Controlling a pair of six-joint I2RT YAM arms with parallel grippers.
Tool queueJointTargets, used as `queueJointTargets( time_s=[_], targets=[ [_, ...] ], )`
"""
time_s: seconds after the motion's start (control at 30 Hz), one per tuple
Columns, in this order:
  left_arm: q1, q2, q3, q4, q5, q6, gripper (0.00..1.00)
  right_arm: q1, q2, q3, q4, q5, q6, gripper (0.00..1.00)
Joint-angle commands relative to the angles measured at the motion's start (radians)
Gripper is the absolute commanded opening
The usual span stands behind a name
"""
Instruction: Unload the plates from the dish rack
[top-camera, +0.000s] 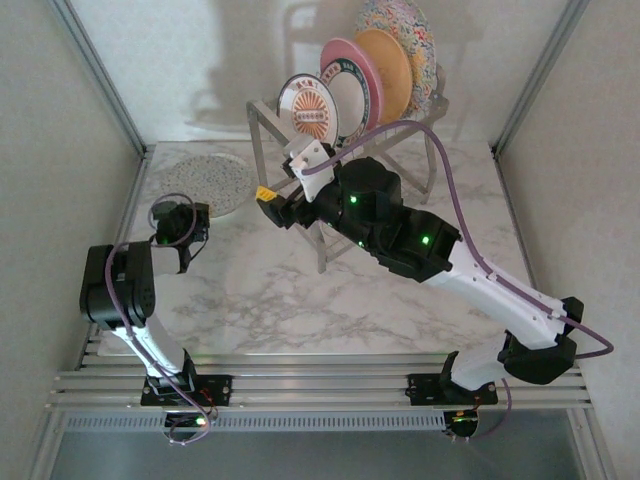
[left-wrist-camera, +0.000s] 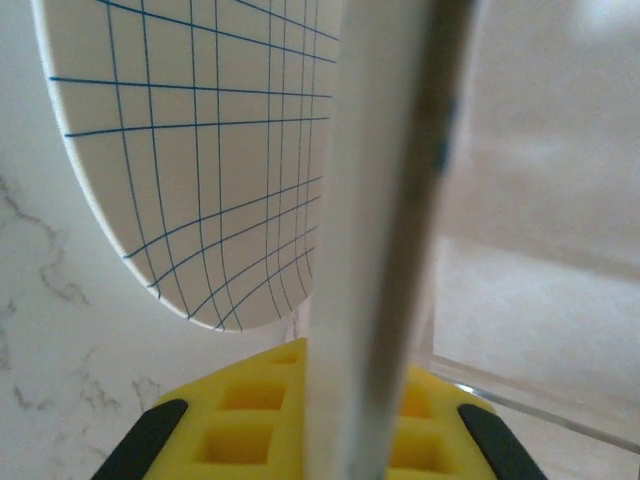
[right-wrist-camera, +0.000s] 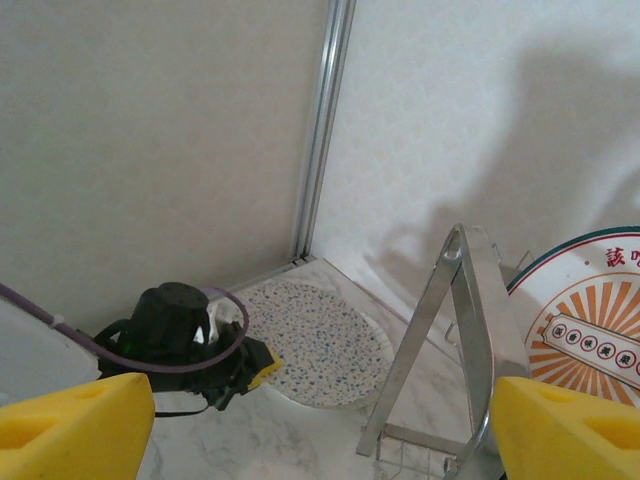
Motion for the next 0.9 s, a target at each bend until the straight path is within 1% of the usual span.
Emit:
queueJointTargets(
  time_s=[0.0, 0.4, 0.87],
  targets=[
    [0.009, 0.033, 0.062, 0.091, 0.032, 0.033, 0.0, 0.011, 0.015, 0.043, -0.017, -0.007, -0.004, 0.88],
    [0.009, 0.136, 0.158, 0.038, 0.042, 0.051, 0.0, 0.011, 0.026, 0.046, -0.023, -0.002, 0.006, 0.88],
    [0.011, 0.19, 0.208, -0.017, 0.038, 0.061, 0.0, 0.01, 0.033, 0.048, -0.028, -0.007, 0.008, 0.89]
  ],
)
